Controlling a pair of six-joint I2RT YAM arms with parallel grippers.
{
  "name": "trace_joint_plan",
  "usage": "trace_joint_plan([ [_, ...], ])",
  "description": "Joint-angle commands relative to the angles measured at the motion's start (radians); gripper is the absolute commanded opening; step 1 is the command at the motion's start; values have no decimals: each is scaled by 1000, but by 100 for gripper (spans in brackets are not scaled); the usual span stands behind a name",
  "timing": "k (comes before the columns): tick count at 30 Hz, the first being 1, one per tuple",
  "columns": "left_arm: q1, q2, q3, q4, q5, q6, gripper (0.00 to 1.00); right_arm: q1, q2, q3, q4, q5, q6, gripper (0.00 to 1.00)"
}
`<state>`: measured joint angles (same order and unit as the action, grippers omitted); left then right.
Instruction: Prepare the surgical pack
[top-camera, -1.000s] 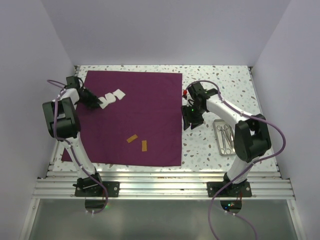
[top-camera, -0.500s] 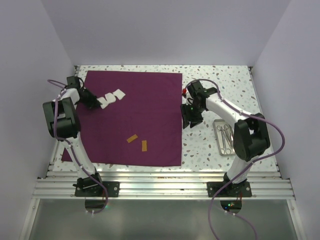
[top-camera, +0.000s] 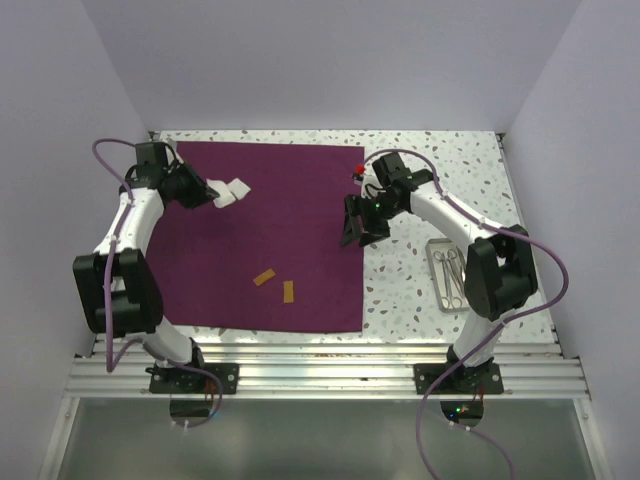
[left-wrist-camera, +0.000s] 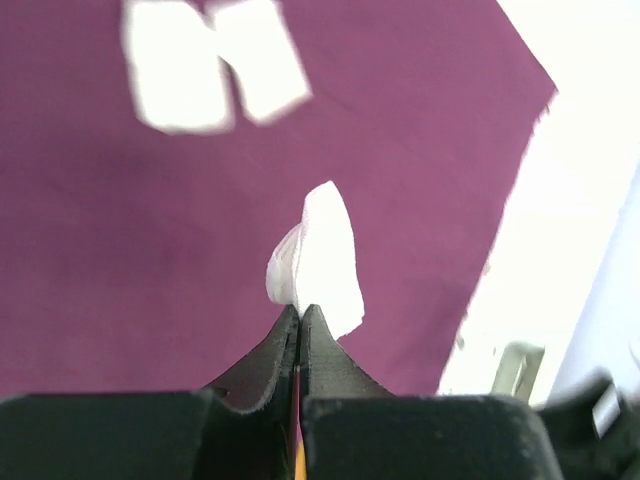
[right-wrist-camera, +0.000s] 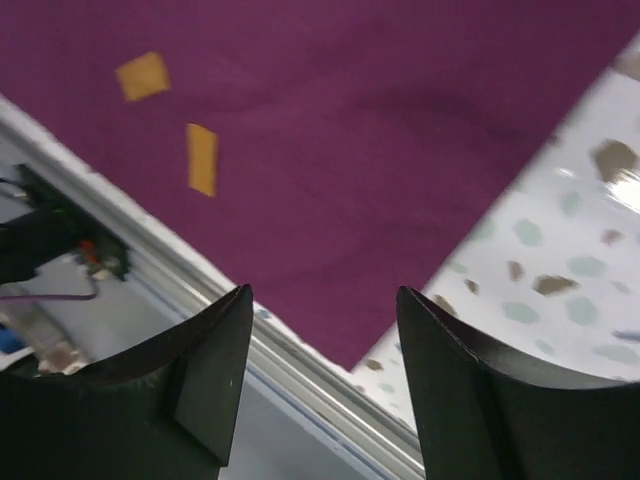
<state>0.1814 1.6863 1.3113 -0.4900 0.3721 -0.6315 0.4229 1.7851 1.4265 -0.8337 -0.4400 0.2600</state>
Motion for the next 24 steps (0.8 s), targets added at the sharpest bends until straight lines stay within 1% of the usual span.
trace_joint_plan([
  [1,-58,-179,-99,11,92,39,0,13,-18,-14,161,-280,117,64],
  [2,-94,-212,-151,21,132,41,0,17,-24,-46,245,-316,148,65],
  [3,-111,-247,-176,28,140,44,0,22,-33,-58,286,-354,210,66],
  [4,-126,-328,-207,50,146,39,0,27,-36,-69,324,-399,234,66],
  [5,-155,-370,-278,73,172,32,0,43,-39,-80,376,-416,255,68],
  [6,-170,-414,-314,94,180,6,0,53,-47,-81,398,-430,289,69],
  [7,-175,-491,-346,123,191,-8,0,60,-50,-84,419,-436,309,70],
  [8,-215,-526,-375,131,200,-17,0,77,-52,-95,473,-454,330,71],
  [9,-227,-555,-418,130,202,-29,0,82,-56,-106,510,-463,391,72],
  [10,-250,-609,-437,126,205,-36,0,92,-64,-124,583,-473,424,74],
  [12,-270,-684,-484,123,197,-60,0,106,-70,-136,648,-486,497,75],
  [14,-293,-724,-521,125,200,-77,0,142,-70,-127,668,-473,518,78],
  [16,-307,-772,-540,125,199,-103,0,165,-59,-118,683,-468,536,78],
  [19,-327,-815,-560,117,191,-122,0,203,-53,-121,754,-451,604,78],
  [20,-333,-821,-563,113,192,-123,0,220,-55,-124,795,-447,636,77],
  [24,-341,-849,-573,99,202,-128,0,254,-41,-123,829,-436,679,74],
])
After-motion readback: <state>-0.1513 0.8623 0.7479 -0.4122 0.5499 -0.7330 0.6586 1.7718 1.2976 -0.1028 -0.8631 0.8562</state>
